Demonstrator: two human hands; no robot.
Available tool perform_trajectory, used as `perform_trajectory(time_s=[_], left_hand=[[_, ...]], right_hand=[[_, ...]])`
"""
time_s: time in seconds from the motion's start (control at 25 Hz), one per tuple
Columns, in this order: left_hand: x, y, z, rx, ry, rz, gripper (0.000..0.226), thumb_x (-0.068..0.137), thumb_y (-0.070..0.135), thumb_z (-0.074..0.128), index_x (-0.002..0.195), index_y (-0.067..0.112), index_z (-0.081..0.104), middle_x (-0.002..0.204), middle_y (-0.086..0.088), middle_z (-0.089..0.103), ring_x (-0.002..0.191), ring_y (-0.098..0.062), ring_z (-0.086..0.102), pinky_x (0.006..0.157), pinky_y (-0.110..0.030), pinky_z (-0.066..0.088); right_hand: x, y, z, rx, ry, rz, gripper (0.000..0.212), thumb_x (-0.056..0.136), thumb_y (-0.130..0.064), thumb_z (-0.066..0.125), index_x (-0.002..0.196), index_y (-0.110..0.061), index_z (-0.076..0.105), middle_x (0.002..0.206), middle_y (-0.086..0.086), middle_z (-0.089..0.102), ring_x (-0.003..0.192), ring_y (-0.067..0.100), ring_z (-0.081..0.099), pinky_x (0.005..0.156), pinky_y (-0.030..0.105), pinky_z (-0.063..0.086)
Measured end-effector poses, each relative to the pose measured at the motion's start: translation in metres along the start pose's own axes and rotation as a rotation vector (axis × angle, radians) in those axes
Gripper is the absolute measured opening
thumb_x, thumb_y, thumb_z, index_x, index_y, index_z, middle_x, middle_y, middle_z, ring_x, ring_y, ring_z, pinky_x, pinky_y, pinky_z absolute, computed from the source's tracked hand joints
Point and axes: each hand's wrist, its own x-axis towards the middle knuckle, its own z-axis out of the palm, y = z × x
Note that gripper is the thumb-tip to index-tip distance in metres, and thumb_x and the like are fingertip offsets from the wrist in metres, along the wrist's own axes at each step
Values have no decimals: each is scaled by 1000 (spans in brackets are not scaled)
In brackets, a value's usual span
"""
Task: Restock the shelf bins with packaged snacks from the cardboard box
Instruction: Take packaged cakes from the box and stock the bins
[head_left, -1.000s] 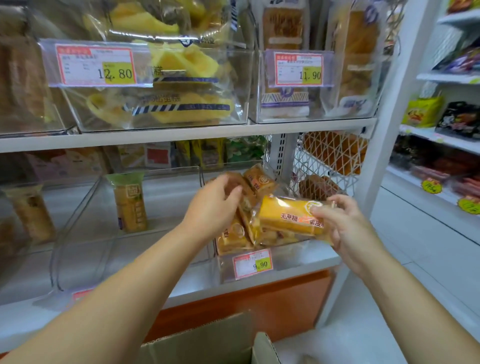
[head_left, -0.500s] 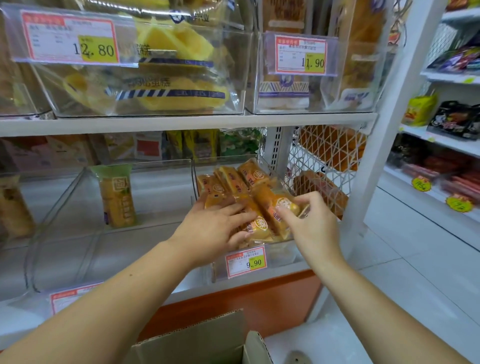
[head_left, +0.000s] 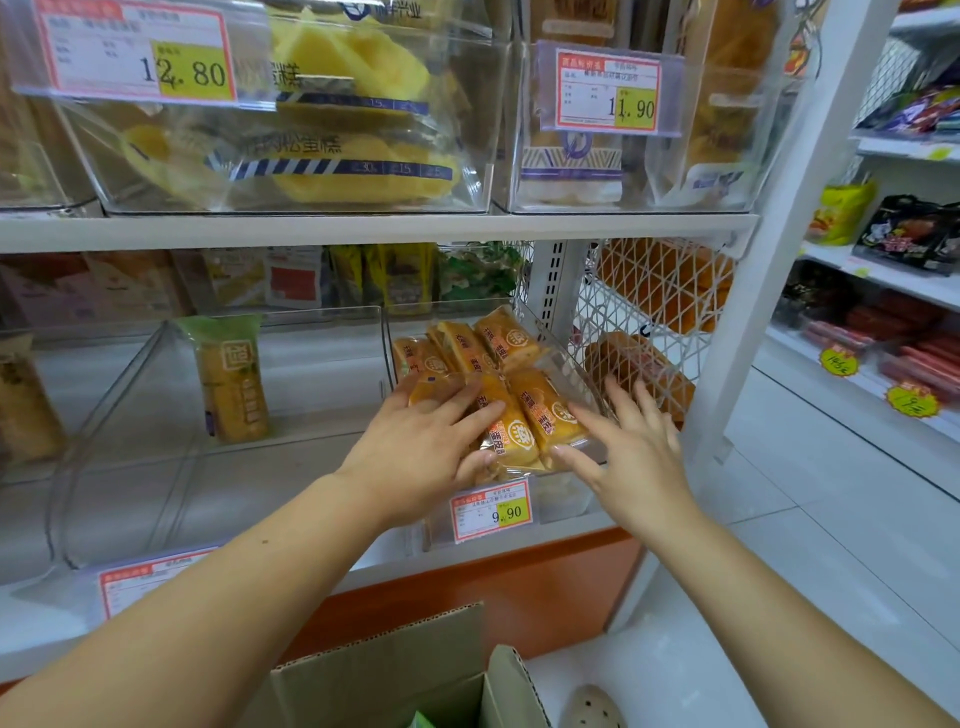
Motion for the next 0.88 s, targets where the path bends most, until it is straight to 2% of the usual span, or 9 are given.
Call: perform_trajectory(time_s=[0.12, 0.24, 0.36, 0.44, 0.52, 0.64, 0.76, 0.88], left_hand=[[1, 0, 0, 8, -2, -12, 81, 82, 66, -10, 155, 37, 10, 164, 4, 16, 151, -19, 15, 120, -50, 3], [2, 2, 0, 22, -22, -10, 81, 81, 64, -12, 155, 37, 5, 164, 5, 14, 151, -18, 13, 120, -49, 4], [3, 4, -1, 21, -24, -26, 83, 81, 64, -12, 156, 31, 2, 164, 4, 16, 151, -16, 14, 120, -49, 7], [4, 7, -2, 50, -45, -43, 77, 90, 65, -3, 156, 27, 1, 165, 4, 11, 151, -15, 10, 120, -50, 6], [4, 12, -6, 90, -107, -49, 68, 98, 60, 9, 156, 26, 0, 165, 3, 3, 152, -16, 6, 120, -52, 4], [7, 9, -15, 3, -153, -33, 66, 99, 59, 16, 156, 27, 8, 165, 3, 6, 151, -18, 11, 120, -50, 7], [20, -18, -21, -225, -38, -92, 53, 101, 54, 24, 148, 32, 33, 159, 5, 29, 144, -21, 30, 117, -46, 23], [44, -36, -26, -194, -97, -150, 52, 103, 51, 24, 152, 34, 24, 163, 5, 19, 149, -21, 19, 120, -47, 16]], right_hand=[[7, -7, 1, 38, -42, 94, 60, 85, -66, 52, 140, -44, 44, 162, -2, 15, 149, 23, 2, 120, 50, 7], [11, -12, -12, 50, -87, 68, 65, 84, -63, 55, 144, -45, 36, 162, -4, 9, 149, 22, -3, 120, 48, 2], [15, -22, -14, 5, -112, -137, 56, 96, -57, 35, 149, -47, 18, 162, -11, -1, 147, 17, -18, 119, 51, -8], [17, -26, -9, -109, -150, -184, 50, 99, -55, 25, 149, -47, 21, 162, -13, 6, 147, 20, -21, 117, 56, -10], [18, -28, -9, -187, -174, -165, 48, 100, -54, 23, 148, -47, 25, 161, -15, 12, 147, 21, -20, 115, 58, -12], [22, -29, -18, -120, -197, -148, 48, 101, -52, 25, 148, -45, 26, 159, -16, 17, 148, 19, -16, 116, 56, -13], [39, -26, -24, -47, -155, -128, 50, 101, -49, 29, 150, -40, 26, 159, -13, 19, 149, 19, -9, 117, 54, -10], [65, -32, -20, -122, -200, -181, 58, 98, -56, 31, 152, -37, 20, 162, -8, 11, 149, 21, -11, 117, 54, -10]])
